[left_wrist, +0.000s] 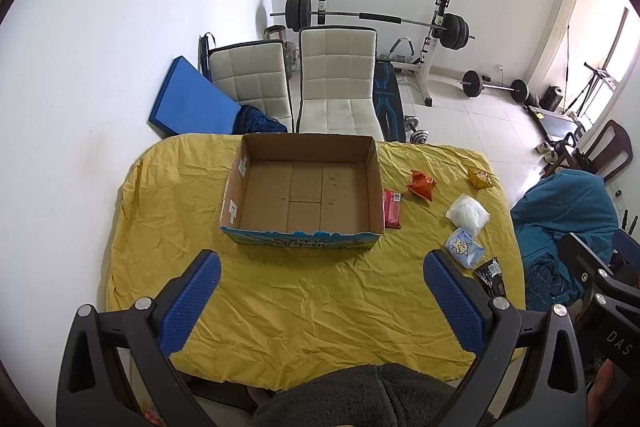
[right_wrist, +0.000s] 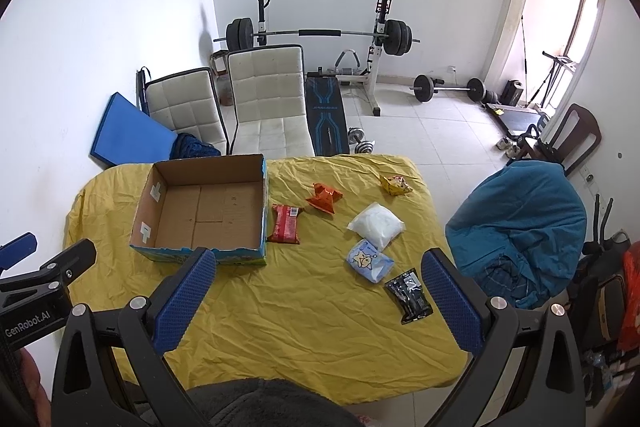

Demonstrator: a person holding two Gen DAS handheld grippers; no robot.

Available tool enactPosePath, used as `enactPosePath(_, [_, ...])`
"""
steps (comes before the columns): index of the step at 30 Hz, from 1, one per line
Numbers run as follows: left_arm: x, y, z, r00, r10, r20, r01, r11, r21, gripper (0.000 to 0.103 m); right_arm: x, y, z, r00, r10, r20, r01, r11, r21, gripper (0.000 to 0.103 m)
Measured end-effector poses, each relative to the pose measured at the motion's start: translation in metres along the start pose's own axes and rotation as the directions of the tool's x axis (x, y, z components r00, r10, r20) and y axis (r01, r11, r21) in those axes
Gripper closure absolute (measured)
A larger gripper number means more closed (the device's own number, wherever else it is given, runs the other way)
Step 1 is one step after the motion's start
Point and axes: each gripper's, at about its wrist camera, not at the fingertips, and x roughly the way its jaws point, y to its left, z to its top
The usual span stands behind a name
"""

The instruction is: Organize snacks

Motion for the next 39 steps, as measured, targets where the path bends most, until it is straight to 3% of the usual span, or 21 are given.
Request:
enactPosePath(32, [0.006,0.011,0.006,1.0,-0.006,-0.004,0.006,1.0,-0.017,0.0,0.007,0.011,0.013,1.0,-0.002,0.012,0.002,1.0,-0.008,0.0])
enactPosePath(39, [0.025,0.0,0.011,1.0,-0.009,-0.021,0.009,1.0,-0.003,0.0,0.033,-0.011,0.013,1.0,-0.008,-0.027,0.009,0.999,0.04,0.0])
